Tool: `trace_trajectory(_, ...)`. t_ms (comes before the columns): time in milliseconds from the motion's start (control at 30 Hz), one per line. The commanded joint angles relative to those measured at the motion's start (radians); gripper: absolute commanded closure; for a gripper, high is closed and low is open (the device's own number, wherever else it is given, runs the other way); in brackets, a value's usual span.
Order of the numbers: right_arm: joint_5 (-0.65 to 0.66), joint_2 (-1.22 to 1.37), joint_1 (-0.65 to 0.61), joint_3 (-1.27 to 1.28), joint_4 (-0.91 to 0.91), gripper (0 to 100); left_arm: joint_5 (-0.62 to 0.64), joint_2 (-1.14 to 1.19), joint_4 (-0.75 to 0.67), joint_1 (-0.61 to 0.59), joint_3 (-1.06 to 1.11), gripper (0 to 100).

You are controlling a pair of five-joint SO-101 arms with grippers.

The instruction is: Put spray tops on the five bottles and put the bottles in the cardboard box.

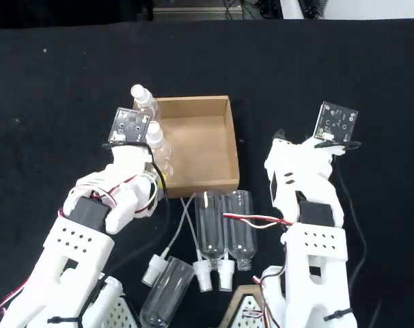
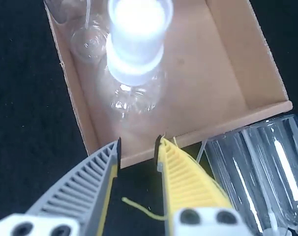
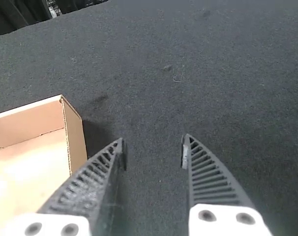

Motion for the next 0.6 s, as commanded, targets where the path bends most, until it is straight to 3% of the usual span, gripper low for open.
trace_trajectory(0,0.012,-0.024,0.021,-0.010,-0.026,82.8,0.014,0.031,-0.025,0.013,-0.058,88)
trace_trajectory(367,0.012,-0.024,0.021,-0.010,-0.026,82.8,0.017,0.183,-0.092,0.016,-0.111,88)
trace_trajectory(567,0.012,-0.024,0.021,-0.010,-0.026,82.8,0.109,0.247,-0.106,0.054,-0.133,88)
